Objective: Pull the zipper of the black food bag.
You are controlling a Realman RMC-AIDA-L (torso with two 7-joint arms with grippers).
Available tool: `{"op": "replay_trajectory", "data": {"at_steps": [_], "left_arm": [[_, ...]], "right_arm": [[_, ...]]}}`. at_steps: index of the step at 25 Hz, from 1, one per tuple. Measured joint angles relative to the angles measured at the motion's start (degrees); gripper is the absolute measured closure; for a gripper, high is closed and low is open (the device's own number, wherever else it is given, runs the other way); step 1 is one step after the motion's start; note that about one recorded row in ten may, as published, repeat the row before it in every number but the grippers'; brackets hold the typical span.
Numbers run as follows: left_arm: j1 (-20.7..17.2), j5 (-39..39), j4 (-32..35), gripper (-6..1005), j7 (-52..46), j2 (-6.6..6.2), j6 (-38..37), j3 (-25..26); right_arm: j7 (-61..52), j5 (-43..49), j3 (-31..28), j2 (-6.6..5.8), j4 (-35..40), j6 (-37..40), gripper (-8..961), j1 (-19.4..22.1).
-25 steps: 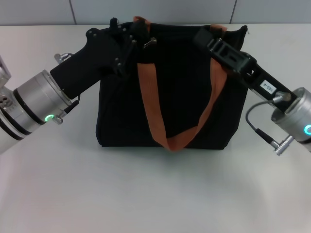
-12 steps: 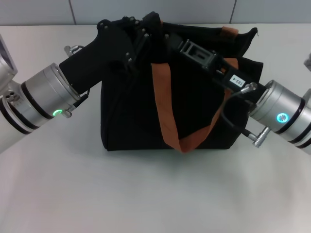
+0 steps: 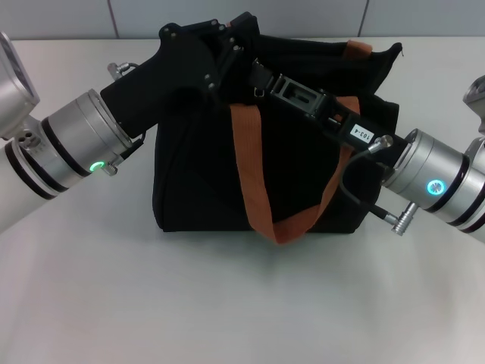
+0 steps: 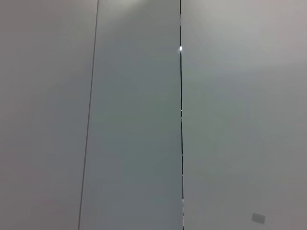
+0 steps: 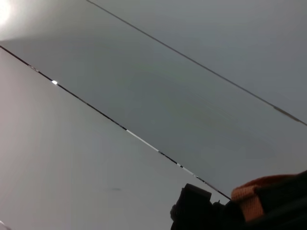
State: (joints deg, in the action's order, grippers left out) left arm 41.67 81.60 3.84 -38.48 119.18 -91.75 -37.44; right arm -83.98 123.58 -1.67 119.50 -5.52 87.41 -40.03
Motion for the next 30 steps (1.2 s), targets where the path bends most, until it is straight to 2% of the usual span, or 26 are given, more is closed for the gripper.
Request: {"op": "replay_trajectory", "data": {"at_steps": [9, 15, 30], "left_arm": [[0.1, -0.2, -0.1, 973, 0.0, 0.00, 0.1, 0.2], [0.1, -0.3, -0.1, 972, 0.1, 0.00, -0.2, 0.2], [-1.4, -0.6, 0.4, 972, 0.8, 0.00, 0.1, 0.9]], "right_arm": [[0.0, 0.1, 0.3, -0.06, 0.1, -0.3, 690, -0.1], [0.6, 0.2, 1.1, -0.03, 1.0, -0.4, 846, -0.7], [-0.5, 0.5, 0.7, -0.19, 3.2, -0.2, 949, 1.0]]}}
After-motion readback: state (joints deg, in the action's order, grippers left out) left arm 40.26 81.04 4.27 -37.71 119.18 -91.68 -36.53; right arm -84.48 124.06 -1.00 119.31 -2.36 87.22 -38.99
